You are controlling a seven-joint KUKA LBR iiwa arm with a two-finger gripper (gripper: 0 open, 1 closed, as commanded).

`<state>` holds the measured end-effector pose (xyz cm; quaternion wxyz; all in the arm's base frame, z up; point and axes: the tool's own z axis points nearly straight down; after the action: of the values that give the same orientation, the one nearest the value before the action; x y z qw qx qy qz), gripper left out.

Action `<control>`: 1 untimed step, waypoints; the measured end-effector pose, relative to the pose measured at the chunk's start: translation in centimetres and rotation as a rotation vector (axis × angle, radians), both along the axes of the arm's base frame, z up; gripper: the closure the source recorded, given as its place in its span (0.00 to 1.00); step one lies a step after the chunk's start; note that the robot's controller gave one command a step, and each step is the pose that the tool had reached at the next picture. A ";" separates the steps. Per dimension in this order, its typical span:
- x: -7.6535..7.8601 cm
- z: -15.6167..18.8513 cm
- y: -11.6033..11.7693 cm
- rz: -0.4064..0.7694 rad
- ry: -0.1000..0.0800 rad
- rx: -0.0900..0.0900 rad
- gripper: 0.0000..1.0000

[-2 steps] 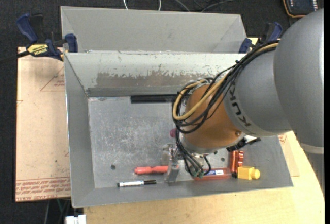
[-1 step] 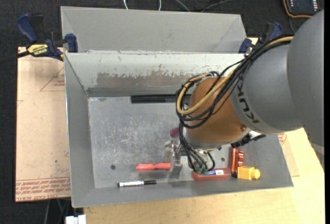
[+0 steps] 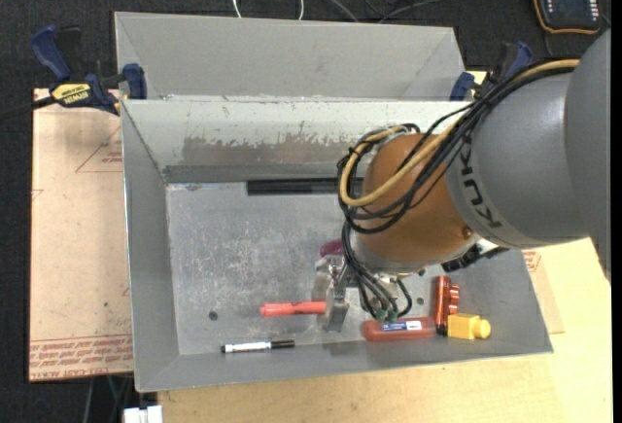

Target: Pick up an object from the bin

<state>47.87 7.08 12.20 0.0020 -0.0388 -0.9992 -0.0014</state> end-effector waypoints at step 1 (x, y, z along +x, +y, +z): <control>0.0 1.6 0.0 0.000 -0.001 0.000 1.00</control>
Offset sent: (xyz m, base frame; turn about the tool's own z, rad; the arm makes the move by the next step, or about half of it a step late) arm 0.0001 -0.0001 0.0196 -0.0001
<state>47.91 7.08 13.77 0.0016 -0.0389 -0.9992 -0.0015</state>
